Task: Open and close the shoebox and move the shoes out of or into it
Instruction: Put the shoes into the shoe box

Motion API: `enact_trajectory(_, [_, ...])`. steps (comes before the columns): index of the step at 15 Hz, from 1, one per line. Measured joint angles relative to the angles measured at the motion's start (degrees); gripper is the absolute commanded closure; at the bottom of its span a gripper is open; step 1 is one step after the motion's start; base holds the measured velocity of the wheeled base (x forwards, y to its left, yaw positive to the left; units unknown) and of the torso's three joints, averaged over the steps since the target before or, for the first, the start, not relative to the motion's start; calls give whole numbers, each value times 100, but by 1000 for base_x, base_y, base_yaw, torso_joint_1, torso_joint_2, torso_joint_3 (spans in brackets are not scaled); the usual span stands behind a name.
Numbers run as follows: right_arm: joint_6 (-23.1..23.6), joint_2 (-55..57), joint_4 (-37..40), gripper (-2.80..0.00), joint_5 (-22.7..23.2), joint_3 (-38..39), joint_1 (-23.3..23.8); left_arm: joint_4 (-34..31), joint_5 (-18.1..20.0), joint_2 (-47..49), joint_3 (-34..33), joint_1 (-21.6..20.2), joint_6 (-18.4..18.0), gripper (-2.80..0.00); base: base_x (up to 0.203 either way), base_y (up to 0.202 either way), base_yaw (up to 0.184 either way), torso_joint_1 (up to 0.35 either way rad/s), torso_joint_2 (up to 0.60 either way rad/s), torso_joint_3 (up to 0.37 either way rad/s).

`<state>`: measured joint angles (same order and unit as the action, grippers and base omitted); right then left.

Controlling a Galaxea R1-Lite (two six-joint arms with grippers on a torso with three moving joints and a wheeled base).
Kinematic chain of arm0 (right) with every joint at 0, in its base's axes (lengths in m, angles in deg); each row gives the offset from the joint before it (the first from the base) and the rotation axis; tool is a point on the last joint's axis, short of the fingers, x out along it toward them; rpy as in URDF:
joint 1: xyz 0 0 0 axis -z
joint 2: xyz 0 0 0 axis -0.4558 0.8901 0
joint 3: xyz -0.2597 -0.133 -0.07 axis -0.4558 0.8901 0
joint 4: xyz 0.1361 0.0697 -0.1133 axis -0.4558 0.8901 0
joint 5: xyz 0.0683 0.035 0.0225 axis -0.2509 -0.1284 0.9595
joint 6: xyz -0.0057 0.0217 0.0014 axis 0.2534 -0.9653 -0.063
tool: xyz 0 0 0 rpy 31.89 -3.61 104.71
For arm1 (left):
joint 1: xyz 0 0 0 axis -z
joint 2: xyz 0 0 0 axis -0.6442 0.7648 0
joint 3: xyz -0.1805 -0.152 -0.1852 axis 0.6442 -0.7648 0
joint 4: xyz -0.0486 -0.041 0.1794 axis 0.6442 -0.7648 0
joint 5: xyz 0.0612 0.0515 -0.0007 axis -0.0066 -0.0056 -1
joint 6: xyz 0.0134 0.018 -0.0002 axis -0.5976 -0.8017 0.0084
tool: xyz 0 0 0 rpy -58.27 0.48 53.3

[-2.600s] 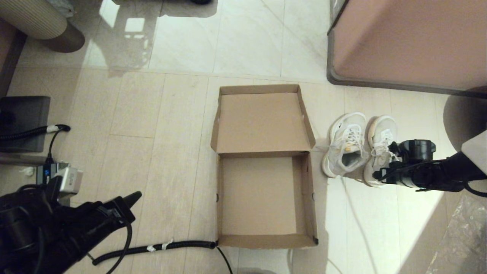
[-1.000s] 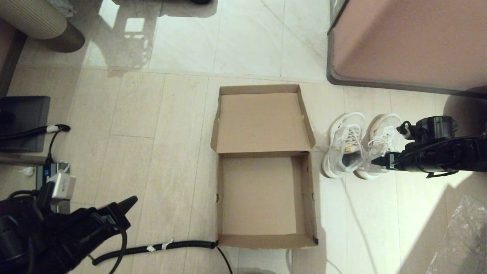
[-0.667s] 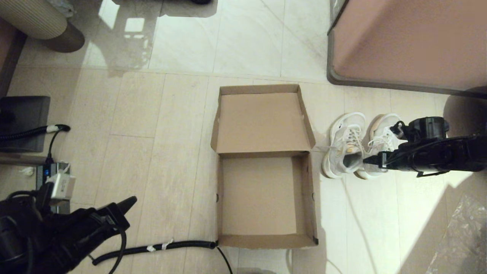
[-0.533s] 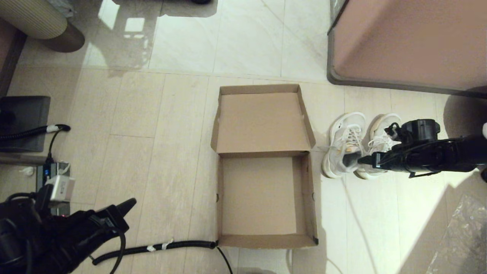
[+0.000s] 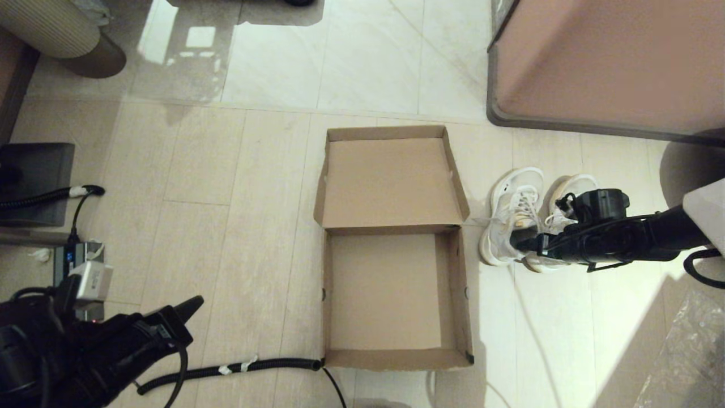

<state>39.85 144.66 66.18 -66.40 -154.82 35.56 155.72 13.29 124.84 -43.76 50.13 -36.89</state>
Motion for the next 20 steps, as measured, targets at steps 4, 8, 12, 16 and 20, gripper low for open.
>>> enact_trajectory(4, [58, -2, 201, -280, -212, 144, -46, -2, 0, 22, 2, 0, 6, 0, 0, 0, 0, 0, 0, 0])
enact_trajectory(8, [451, -41, 240, 0, -486, 327, -96, -2, 0, 89, 116, 0, 2, 0, 0, 0, 0, 0, 0, 0])
enact_trajectory(12, [477, -41, 233, 0, -488, 513, -144, -3, 0, 85, 110, 0, 0, 0, 0, 0, 0, 0, 0, 0])
enact_trajectory(16, [483, -138, 240, 0, -523, 968, -153, 0, -9, 38, 96, 0, -5, 0, 0, 0, 0, 0, 0, 0])
enact_trajectory(20, [476, -567, 232, 0, -604, 1968, -151, 0, -7, -35, 77, 0, -9, 0, 0, 0, 0, 0, 0, 0])
